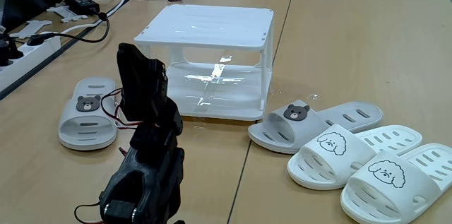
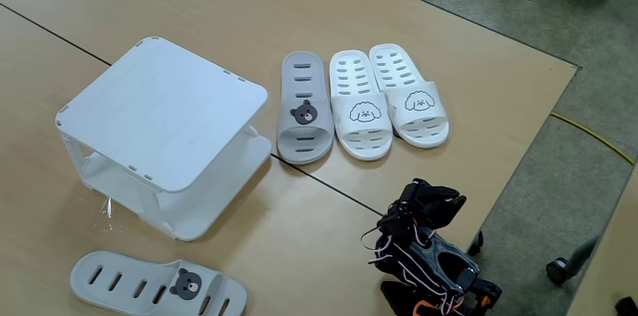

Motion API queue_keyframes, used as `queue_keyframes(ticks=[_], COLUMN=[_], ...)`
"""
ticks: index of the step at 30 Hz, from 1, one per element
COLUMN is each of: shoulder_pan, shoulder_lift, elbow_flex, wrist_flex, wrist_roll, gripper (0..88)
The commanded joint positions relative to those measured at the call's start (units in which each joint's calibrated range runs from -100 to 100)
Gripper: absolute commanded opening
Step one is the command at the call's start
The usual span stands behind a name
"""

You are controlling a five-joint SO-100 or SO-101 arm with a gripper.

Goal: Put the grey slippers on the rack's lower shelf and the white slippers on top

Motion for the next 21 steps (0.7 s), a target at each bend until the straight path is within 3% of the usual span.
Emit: queue_keyframes(ticks=[1,5,14,21], shoulder_pan=[0.3,0.4,13.6,13.9], shoulder_lift=[0.1,5.2,43.1,72.4], elbow_flex=[0.6,0.8,0.0,-0.5], wrist_flex=[0.3,0.3,0.5,0.6], wrist_roll=[0.4,0.4,0.4,0.4], gripper=[0.7,0.7,0.7,0.9])
